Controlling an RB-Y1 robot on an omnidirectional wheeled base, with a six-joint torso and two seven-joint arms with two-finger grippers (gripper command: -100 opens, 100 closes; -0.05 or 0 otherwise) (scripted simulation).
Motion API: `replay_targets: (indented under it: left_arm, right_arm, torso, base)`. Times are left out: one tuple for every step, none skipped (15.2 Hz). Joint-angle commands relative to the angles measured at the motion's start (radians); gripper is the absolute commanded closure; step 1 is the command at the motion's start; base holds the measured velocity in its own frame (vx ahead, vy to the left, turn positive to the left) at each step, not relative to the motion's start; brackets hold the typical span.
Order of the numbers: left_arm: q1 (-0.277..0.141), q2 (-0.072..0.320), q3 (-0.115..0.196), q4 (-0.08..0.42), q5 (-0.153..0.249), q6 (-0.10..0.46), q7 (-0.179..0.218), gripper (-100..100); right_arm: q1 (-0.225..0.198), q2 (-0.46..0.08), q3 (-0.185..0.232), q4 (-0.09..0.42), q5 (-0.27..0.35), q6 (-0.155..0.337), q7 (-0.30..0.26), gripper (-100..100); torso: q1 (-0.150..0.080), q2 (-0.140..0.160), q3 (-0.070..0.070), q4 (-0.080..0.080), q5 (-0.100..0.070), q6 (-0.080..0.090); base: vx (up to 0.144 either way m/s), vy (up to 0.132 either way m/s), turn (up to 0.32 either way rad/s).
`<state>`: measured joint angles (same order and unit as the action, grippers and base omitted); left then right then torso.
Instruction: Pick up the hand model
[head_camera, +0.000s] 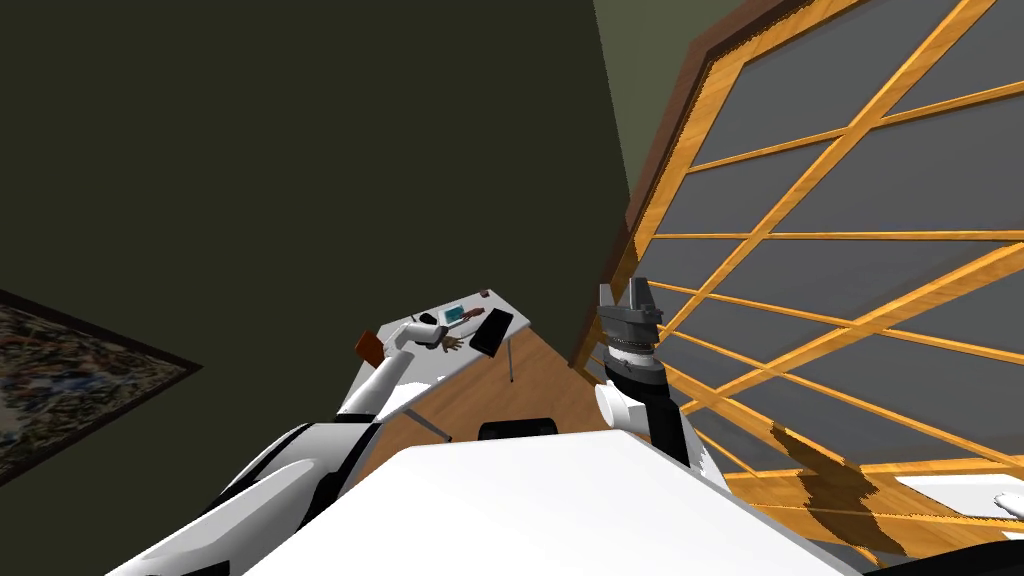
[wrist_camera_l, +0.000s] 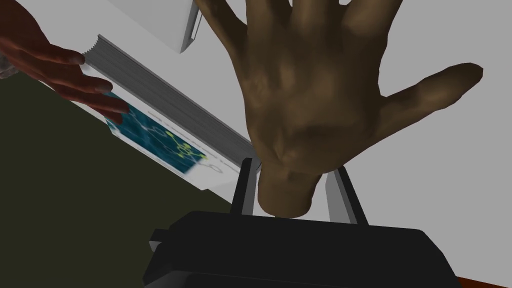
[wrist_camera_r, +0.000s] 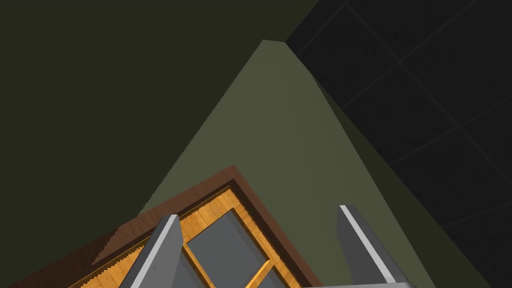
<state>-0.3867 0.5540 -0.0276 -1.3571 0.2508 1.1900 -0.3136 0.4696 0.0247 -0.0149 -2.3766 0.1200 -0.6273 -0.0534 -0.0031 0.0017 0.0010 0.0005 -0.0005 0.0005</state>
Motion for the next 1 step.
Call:
replay_targets:
  left_arm:
    - [0.000, 0.000, 0.000, 0.000, 0.000, 0.000, 0.000, 100]
  right_arm:
    - [0.000, 0.000, 0.000, 0.000, 0.000, 0.000, 0.000, 0]
  torso:
    - [0.000, 0.000, 0.000, 0.000, 0.000, 0.000]
  base:
    - [-0.028, -0.026, 0.012]
